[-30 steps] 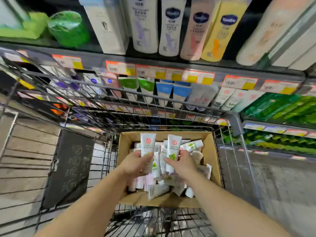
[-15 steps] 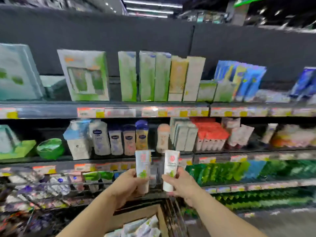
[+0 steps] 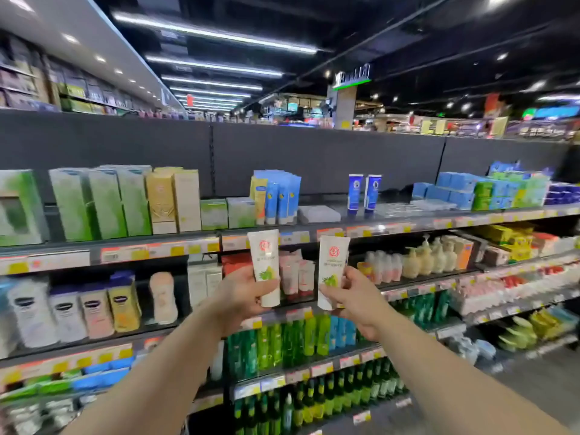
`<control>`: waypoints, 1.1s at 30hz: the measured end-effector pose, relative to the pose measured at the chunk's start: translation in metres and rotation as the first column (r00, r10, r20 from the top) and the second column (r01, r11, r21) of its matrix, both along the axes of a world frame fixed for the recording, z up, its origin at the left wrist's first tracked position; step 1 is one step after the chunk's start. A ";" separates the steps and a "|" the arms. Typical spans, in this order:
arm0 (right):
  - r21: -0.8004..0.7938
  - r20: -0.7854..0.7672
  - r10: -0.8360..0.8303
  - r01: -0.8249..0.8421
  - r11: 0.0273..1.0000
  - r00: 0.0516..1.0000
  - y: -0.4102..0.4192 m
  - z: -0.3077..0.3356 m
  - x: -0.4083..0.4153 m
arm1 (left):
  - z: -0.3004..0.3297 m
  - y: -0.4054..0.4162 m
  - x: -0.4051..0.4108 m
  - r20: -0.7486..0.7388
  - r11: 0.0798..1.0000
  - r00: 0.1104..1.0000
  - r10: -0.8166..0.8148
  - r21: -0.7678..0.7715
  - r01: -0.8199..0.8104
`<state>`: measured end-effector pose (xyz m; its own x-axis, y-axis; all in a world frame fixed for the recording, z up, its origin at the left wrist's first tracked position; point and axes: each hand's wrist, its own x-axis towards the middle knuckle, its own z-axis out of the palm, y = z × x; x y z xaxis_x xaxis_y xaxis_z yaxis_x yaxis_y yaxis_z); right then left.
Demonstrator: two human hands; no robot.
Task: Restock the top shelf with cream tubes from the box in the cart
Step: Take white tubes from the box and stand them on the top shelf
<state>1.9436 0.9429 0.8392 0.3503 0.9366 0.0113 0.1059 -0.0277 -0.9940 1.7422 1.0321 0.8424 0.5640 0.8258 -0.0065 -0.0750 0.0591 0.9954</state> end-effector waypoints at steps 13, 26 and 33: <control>0.065 0.076 -0.073 0.068 0.996 0.995 0.053 -0.004 0.132 | 0.005 0.067 0.144 -0.114 0.982 0.987 -0.116 0.138 0.131; 0.077 0.053 -0.193 0.188 0.979 0.980 0.137 0.004 0.267 | 0.009 0.168 0.290 -0.127 0.971 0.970 -0.206 0.100 0.219; 0.076 0.102 -0.237 0.230 0.970 0.966 0.158 -0.004 0.402 | 0.000 0.188 0.405 -0.133 0.985 0.989 -0.063 0.151 0.083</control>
